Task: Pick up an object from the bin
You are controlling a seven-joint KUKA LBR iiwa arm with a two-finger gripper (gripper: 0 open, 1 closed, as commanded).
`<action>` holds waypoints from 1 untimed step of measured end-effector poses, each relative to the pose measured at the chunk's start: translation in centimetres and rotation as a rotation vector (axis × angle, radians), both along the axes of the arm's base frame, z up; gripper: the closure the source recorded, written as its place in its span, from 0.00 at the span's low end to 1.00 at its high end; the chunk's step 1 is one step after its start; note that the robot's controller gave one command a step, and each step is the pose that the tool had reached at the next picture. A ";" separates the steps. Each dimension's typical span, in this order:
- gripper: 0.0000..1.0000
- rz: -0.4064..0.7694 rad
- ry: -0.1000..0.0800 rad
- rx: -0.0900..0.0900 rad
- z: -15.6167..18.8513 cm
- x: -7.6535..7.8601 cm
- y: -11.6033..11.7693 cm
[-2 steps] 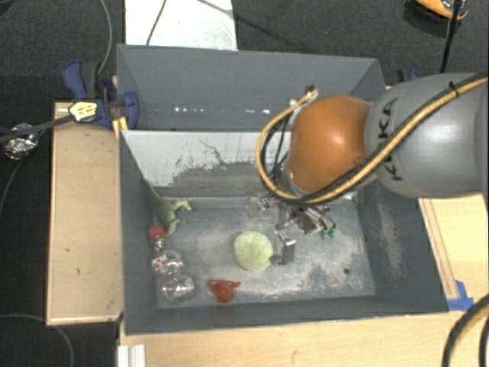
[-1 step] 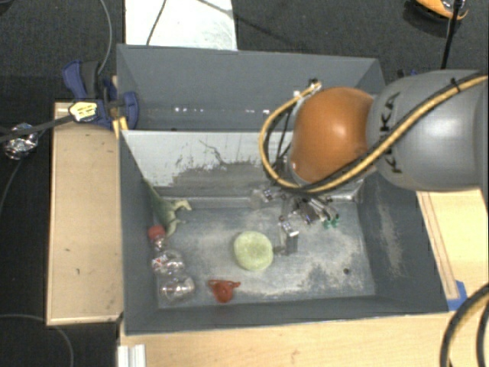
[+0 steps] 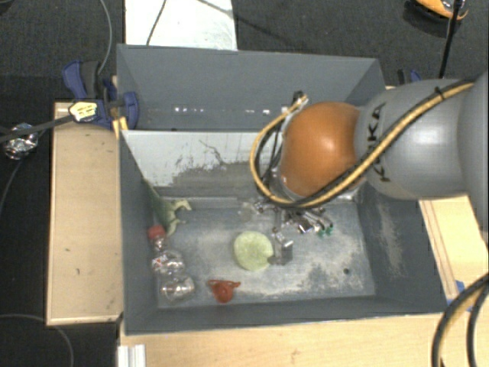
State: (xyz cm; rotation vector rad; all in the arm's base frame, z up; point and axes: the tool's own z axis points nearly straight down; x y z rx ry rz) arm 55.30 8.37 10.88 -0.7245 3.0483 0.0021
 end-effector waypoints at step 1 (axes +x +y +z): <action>0.00 0.069 -0.001 -0.002 -2.9 -0.5 1.6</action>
Offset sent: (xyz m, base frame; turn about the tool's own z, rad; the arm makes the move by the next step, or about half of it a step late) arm -0.0055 -0.0036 -0.0388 -0.0940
